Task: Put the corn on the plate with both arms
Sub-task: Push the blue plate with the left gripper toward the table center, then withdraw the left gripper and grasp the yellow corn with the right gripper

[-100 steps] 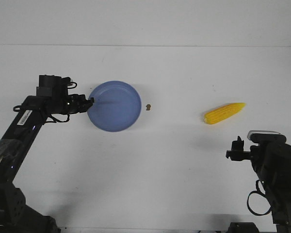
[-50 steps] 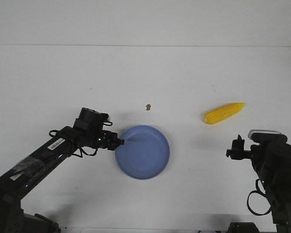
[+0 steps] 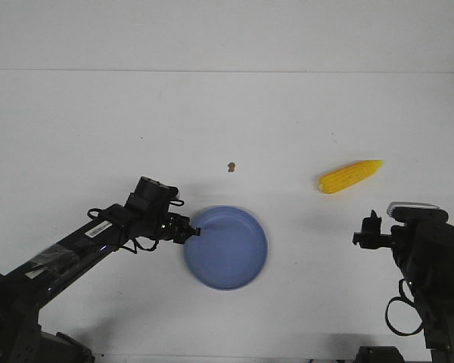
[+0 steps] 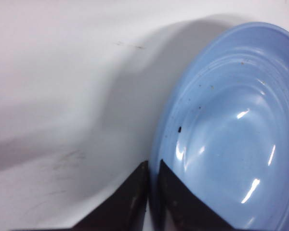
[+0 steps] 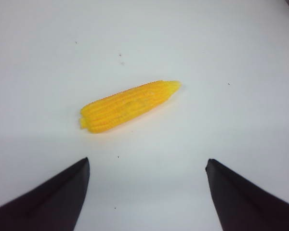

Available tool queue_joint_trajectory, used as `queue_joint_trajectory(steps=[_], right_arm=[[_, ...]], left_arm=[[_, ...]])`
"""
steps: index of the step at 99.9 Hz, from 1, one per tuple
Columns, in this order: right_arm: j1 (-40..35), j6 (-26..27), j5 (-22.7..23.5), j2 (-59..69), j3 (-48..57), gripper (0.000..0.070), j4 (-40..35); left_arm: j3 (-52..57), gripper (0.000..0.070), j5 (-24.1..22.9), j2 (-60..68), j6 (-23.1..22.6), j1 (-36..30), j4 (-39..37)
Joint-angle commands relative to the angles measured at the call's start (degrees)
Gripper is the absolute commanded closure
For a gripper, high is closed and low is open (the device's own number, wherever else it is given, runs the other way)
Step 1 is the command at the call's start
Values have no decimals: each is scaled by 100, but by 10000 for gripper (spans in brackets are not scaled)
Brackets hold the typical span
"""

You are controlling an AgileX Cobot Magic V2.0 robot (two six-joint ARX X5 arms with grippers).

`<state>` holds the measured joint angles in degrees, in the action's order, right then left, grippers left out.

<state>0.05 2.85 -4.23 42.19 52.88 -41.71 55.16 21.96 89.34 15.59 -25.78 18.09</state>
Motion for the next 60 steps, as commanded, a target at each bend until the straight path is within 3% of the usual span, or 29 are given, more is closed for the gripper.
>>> queue_joint_trajectory(steps=[1, 20, 46, 60], right_arm=[[-9, 61, 13, 22, 85, 189, 55], [-9, 59, 13, 22, 85, 189, 55], [-9, 59, 13, 22, 85, 188, 186], [-9, 195, 31, 24, 85, 189, 190]], left_arm=[[35, 547, 11, 103, 57, -39, -13], [39, 311, 11, 90, 55, -37, -125], [52, 280, -33, -494, -289, 232, -627], [55, 275, -761, -1281, -890, 540, -719]])
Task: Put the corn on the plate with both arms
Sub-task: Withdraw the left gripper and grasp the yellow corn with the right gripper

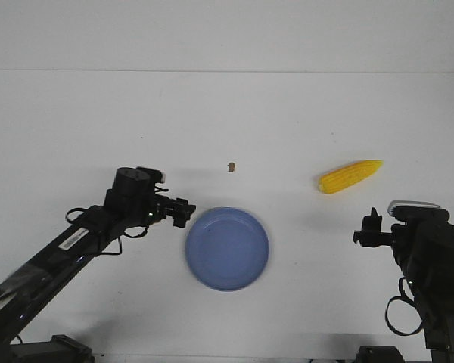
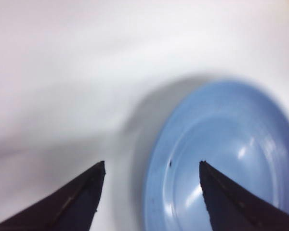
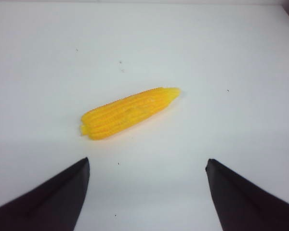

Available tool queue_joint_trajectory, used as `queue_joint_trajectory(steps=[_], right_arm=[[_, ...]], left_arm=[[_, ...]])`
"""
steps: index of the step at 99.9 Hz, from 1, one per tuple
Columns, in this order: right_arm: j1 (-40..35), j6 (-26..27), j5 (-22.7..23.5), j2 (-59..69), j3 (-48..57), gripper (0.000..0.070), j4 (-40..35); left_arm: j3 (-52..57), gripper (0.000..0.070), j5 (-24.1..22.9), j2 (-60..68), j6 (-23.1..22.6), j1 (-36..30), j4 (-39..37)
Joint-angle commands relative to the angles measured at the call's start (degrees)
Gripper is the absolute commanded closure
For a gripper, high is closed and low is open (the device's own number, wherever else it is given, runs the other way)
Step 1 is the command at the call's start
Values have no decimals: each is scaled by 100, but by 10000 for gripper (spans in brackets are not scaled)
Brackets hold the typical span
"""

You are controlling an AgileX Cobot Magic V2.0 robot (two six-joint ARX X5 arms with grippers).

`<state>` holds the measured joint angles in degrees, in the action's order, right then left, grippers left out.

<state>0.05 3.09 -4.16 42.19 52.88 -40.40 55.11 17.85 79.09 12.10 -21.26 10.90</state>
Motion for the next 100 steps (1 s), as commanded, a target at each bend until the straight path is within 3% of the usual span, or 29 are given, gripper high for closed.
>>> queue_joint_trajectory(steps=[1, 14, 29, 52, 64, 100], right_arm=[[-9, 195, 28, 24, 85, 189, 61], [-9, 570, 28, 33, 85, 189, 107], [-9, 1239, 24, 315, 85, 189, 424], [81, 2111, -26, 1657, 87, 189, 1556], [219, 2496, 177, 2557, 192, 189, 2022], [356, 2743, 317, 4548, 1217, 188, 2109]], left_arm=[[59, 275, -413, -319, -592, 116, 4], [59, 275, -1034, -1054, -1067, 457, 164], [59, 276, -1384, -1639, -1110, 826, 439], [59, 276, -1381, -1851, -1104, 977, 450], [59, 276, -1377, -1847, -1084, 962, 450], [59, 276, -1377, -1847, -990, 962, 518]])
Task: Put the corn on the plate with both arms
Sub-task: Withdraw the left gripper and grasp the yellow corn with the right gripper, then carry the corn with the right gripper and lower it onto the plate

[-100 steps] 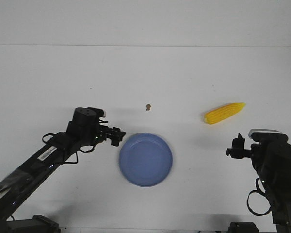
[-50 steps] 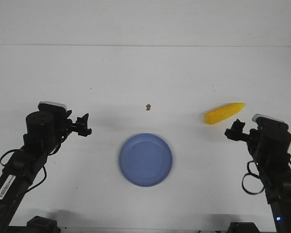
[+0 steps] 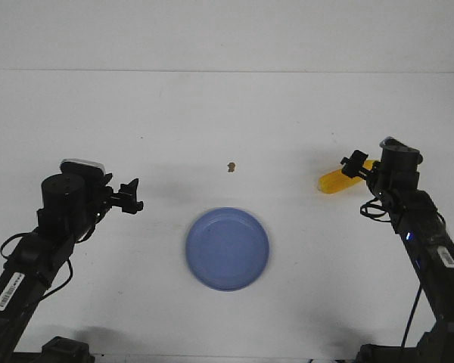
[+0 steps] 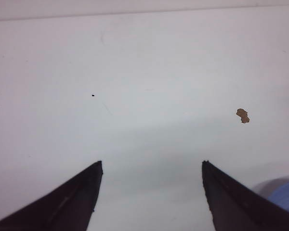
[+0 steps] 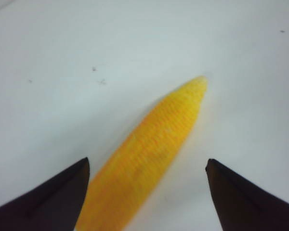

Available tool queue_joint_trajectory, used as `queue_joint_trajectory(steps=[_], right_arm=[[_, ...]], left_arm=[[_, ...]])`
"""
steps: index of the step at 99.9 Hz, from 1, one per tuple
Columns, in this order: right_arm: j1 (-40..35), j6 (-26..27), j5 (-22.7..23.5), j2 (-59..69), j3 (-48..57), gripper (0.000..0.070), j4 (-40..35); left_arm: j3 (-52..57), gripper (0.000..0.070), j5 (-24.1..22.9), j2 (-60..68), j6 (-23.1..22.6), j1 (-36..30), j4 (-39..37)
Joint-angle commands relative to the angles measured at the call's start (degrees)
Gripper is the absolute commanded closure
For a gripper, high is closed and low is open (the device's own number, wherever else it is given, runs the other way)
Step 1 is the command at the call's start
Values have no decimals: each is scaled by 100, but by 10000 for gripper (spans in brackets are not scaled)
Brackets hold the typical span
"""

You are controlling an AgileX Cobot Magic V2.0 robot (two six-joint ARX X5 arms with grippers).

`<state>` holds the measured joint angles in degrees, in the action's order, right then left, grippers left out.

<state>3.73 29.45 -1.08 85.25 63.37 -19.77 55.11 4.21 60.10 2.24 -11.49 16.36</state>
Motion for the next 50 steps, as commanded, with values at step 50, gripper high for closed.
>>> queue_joint_trajectory(steps=[50], right_arm=[[-11, 212, 339, 1499, 382, 189, 42]], left_arm=[[59, 276, -13, 52, -2, -15, -13]])
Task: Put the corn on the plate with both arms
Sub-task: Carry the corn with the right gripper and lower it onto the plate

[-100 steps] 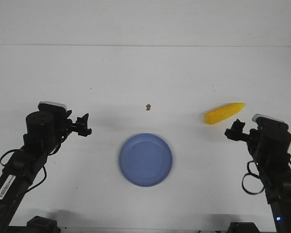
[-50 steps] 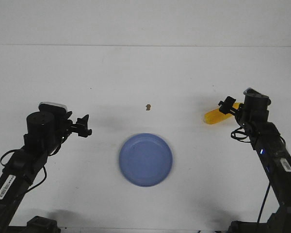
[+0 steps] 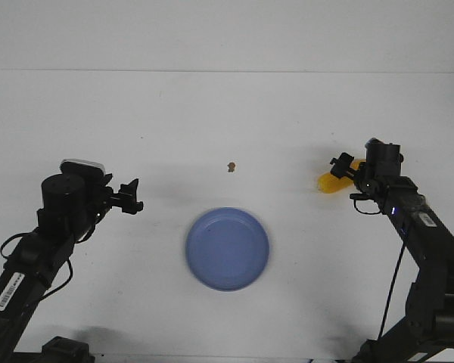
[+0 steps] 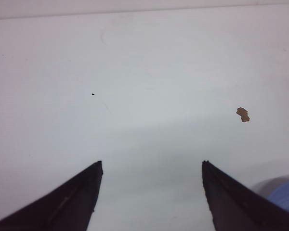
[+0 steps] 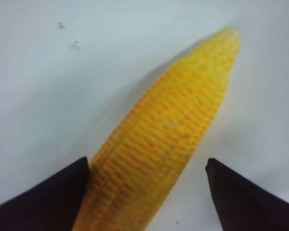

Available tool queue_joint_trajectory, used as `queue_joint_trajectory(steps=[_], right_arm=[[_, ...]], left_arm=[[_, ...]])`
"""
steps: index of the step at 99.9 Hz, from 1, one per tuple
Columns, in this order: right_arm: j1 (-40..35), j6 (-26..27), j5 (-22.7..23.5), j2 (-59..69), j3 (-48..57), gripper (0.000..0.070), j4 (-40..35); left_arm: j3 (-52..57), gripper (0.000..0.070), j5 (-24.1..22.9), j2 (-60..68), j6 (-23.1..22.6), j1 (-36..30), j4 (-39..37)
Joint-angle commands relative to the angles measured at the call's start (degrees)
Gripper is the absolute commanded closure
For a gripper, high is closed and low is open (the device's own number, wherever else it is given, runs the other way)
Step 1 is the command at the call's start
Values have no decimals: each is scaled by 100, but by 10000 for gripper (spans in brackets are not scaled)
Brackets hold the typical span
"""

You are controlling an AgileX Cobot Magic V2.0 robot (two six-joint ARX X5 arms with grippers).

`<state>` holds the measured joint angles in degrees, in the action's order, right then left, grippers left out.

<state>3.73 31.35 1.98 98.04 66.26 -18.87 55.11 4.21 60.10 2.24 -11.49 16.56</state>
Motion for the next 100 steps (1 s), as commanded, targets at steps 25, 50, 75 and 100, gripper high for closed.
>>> queue_joint_trajectory(steps=[25, 50, 75, 100], right_arm=[[-98, -197, 369, 317, 94, 563, -87], [-343, -660, 625, 66, 96, 564, -245], [-1392, -1346, 708, -916, 96, 564, -778], [-2933, -1390, 704, -1117, 90, 562, -1211]], left_arm=[[59, 276, -13, 52, -4, -15, -17], [59, 276, -13, 52, -4, -15, -13], [59, 276, -13, 52, -7, -15, -11], [59, 276, -13, 52, -7, -15, -11]])
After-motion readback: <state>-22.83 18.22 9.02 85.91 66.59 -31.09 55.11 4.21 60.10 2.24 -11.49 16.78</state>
